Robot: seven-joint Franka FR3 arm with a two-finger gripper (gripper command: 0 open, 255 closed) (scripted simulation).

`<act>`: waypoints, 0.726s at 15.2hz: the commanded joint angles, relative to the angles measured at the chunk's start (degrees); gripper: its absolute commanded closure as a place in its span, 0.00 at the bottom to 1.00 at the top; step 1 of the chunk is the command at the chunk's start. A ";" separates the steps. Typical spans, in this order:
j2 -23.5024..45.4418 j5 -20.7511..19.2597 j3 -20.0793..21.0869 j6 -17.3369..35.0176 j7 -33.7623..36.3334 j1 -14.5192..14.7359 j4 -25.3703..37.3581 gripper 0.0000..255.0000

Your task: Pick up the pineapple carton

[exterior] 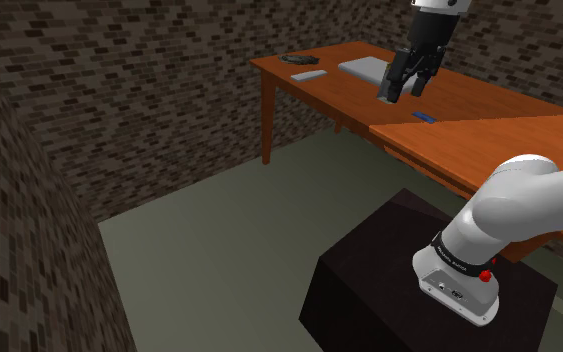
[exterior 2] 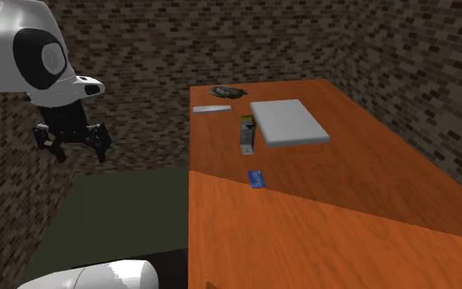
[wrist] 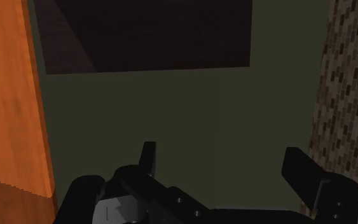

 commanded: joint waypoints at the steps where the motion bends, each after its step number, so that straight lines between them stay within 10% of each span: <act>1: 0.00 0.00 0.00 0.00 0.00 0.00 0.00 0.00; 11: 10.73 -8.38 -10.76 6.10 -13.45 -3.46 3.85 0.00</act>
